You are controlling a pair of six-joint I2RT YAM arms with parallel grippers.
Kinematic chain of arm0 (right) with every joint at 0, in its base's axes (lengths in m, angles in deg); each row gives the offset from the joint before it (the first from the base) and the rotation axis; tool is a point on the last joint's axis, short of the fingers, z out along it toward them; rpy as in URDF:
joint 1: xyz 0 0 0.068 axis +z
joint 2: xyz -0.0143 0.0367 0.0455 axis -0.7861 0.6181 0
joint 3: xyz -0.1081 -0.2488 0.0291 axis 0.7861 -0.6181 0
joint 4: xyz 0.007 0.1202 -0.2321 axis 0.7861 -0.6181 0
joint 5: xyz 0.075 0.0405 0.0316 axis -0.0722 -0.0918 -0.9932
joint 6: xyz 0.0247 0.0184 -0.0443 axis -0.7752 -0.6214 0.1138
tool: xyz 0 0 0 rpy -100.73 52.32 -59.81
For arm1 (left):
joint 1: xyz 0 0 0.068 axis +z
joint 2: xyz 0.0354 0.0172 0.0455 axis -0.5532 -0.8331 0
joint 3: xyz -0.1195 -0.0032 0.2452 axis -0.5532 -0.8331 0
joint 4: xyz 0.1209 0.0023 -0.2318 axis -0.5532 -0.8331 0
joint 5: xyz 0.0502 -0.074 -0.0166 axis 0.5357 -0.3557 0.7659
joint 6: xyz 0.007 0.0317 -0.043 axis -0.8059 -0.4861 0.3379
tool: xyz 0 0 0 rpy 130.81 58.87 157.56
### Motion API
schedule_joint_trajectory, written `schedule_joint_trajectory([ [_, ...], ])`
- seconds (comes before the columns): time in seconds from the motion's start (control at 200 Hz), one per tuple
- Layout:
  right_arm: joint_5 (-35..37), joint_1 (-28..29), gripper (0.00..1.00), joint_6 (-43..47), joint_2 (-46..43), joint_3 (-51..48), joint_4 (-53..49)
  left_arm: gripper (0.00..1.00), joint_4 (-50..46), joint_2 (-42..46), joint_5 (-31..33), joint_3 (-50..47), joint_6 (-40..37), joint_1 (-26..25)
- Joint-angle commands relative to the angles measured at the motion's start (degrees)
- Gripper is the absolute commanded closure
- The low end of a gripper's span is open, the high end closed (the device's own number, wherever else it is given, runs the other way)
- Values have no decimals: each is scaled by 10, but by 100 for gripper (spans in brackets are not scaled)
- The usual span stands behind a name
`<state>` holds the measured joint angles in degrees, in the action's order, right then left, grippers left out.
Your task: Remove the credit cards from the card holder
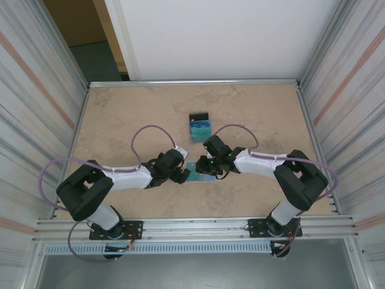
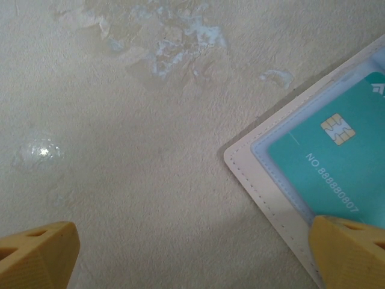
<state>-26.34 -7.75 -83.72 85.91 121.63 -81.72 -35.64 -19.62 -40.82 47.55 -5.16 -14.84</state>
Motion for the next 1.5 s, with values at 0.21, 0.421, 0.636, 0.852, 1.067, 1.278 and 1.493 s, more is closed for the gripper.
schedule_joint_trajectory([
  [0.21, -57, -29, 77, -39, 15, -25, 68, 1, -25, -20, 19, -7, 8, -7],
  [0.421, -88, -44, 80, -58, 34, -51, 123, 1, -29, -22, 22, -8, 11, -10],
  [0.636, -121, -54, 86, -73, 51, -68, 174, 1, -31, -23, 25, -7, 12, -11],
  [0.852, -159, -65, 90, -93, 52, -91, 246, 1, -33, -27, 24, -6, 12, -12],
  [1.067, -186, -67, 89, -101, 54, -102, 289, 1, -35, -29, 27, -3, 12, -14],
  [1.278, -184, -71, 100, -102, 54, -108, 292, 1, -37, -29, 29, 0, 12, -15],
  [1.493, -170, -87, 100, -89, 38, -124, 276, 1, -42, -27, 36, -1, 14, -15],
])
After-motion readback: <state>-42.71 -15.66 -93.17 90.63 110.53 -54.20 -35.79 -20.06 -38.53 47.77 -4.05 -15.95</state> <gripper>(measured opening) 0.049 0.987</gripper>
